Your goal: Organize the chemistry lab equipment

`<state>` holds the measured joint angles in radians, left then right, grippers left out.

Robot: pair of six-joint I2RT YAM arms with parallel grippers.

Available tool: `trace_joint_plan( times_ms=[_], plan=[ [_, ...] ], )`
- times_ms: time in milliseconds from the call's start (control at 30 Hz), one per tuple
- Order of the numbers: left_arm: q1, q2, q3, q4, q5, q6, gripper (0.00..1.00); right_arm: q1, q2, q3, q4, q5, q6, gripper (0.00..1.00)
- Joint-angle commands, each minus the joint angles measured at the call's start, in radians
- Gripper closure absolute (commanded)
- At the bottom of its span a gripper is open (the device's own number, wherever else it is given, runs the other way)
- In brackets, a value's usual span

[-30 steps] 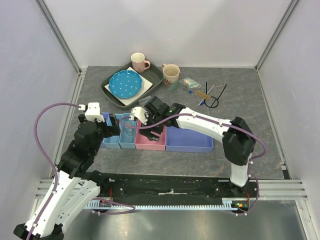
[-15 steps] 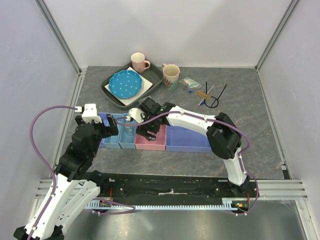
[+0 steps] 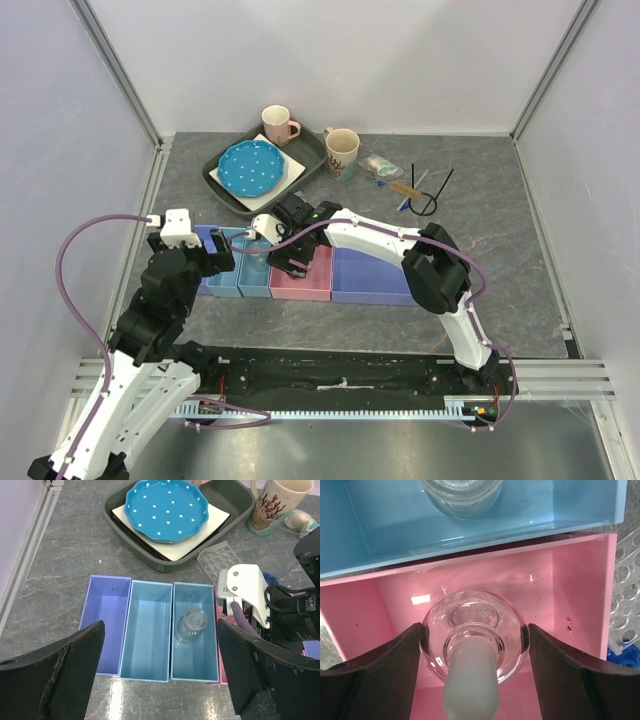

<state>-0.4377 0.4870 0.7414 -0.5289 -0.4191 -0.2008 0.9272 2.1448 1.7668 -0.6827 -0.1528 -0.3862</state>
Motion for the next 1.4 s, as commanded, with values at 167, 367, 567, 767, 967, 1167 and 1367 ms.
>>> trace_joint_plan(
  times_ms=[167, 367, 567, 767, 967, 1167, 1367],
  plan=[
    [0.001, -0.019, -0.008, 0.030, 0.008, -0.019, 0.00, 0.001, 0.001, 0.091, -0.014, -0.021, 0.023, 0.13],
    [0.001, -0.033, -0.010, 0.038, 0.020, -0.017, 0.00, 0.001, -0.016, 0.109, -0.029, -0.040, 0.026, 0.02],
    [0.001, -0.057, -0.019, 0.047, 0.032, -0.014, 0.00, 0.002, -0.063, 0.121, -0.044, -0.056, 0.023, 0.02],
    [0.001, -0.057, -0.020, 0.055, 0.046, -0.011, 0.00, 0.001, -0.143, 0.138, -0.074, -0.082, 0.006, 0.02],
    [0.001, -0.060, -0.023, 0.061, 0.081, -0.005, 0.00, 0.001, -0.232, 0.112, -0.109, -0.100, -0.045, 0.02],
    [0.001, -0.006, -0.040, 0.116, 0.359, 0.006, 0.00, -0.027, -0.351, 0.054, -0.156, -0.152, -0.115, 0.02],
    [0.001, 0.168, 0.006, 0.171, 0.604, -0.121, 0.00, -0.315, -0.534, -0.125, -0.066, -0.486, -0.057, 0.02]
  ],
)
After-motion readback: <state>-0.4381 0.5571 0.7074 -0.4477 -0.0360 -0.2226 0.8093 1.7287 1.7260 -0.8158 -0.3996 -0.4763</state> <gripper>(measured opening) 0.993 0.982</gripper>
